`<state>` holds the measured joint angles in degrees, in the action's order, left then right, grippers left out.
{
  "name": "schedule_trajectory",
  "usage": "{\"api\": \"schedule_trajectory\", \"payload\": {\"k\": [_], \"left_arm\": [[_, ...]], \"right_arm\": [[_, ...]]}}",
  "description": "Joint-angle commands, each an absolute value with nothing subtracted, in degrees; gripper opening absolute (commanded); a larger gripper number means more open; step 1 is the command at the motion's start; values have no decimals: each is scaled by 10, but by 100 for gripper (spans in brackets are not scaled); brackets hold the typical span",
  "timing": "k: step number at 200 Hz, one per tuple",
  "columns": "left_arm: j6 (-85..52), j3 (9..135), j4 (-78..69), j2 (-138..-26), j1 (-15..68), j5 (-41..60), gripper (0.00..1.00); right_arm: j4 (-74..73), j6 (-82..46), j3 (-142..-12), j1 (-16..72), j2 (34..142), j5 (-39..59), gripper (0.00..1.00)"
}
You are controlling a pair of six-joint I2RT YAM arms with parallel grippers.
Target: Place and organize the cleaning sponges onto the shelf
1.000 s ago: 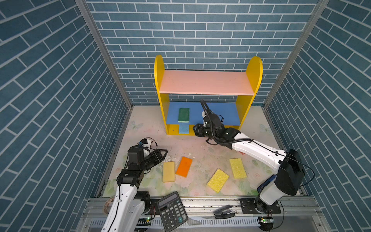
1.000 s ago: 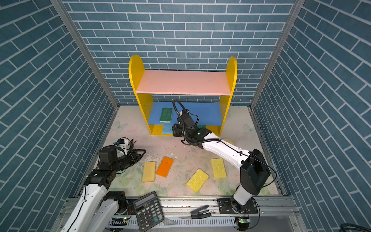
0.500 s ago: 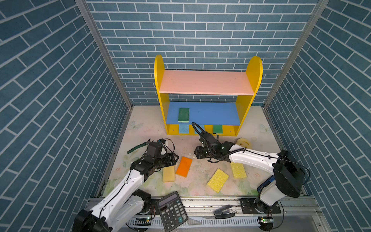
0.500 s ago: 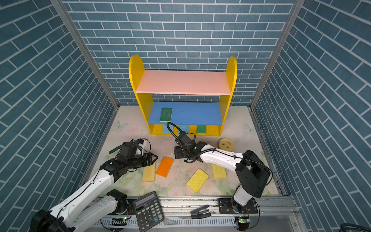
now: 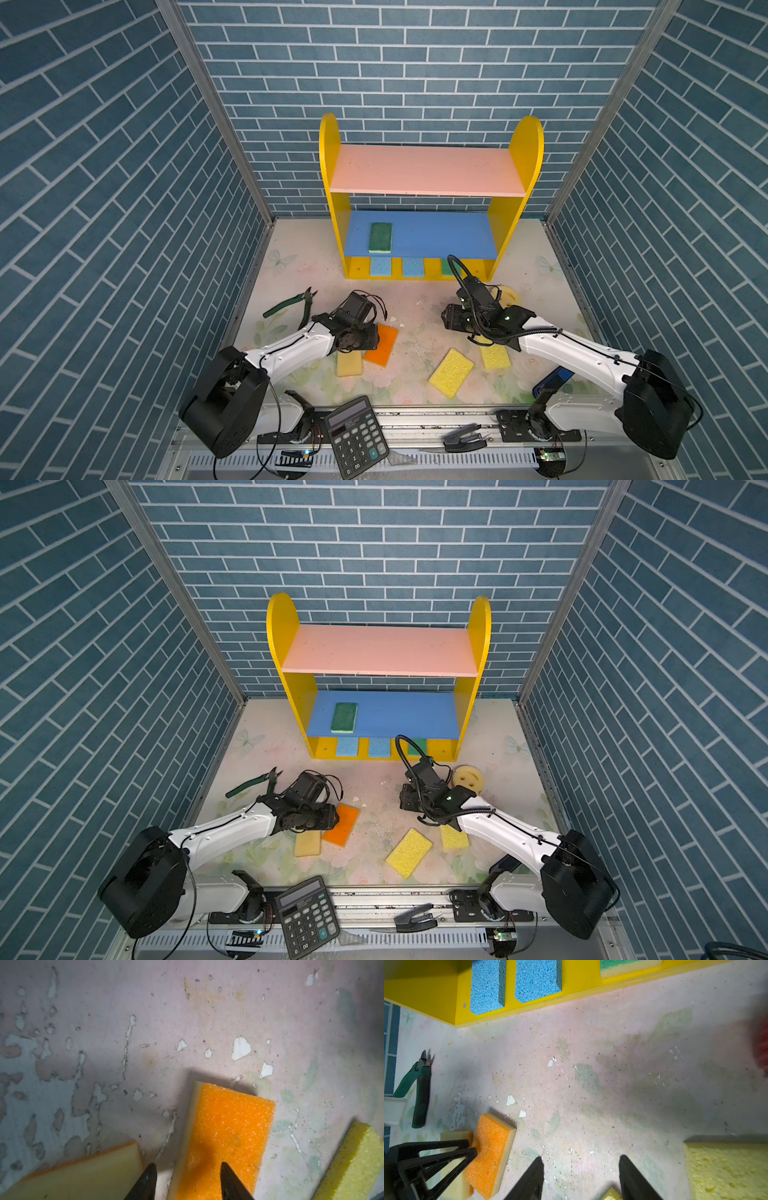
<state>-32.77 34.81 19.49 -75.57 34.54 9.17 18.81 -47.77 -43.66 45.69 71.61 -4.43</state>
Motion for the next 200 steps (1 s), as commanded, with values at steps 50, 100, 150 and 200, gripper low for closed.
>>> {"api": "schedule_trajectory", "payload": {"k": [50, 100, 150, 200], "left_arm": [[-373, 349, 104, -812, 359, 103, 41], [-411, 340, 66, -828, 388, 101, 9], [-400, 373, 100, -806, 388, 75, 0], [-404, 424, 109, -760, 389, 81, 0]], "right_arm": [[163, -496, -414, 443, 737, -35, 58], [132, -495, -440, 440, 779, -2, 58], [87, -492, -435, 440, 784, 41, 59], [-31, -464, -417, 441, 766, 119, 64]]}}
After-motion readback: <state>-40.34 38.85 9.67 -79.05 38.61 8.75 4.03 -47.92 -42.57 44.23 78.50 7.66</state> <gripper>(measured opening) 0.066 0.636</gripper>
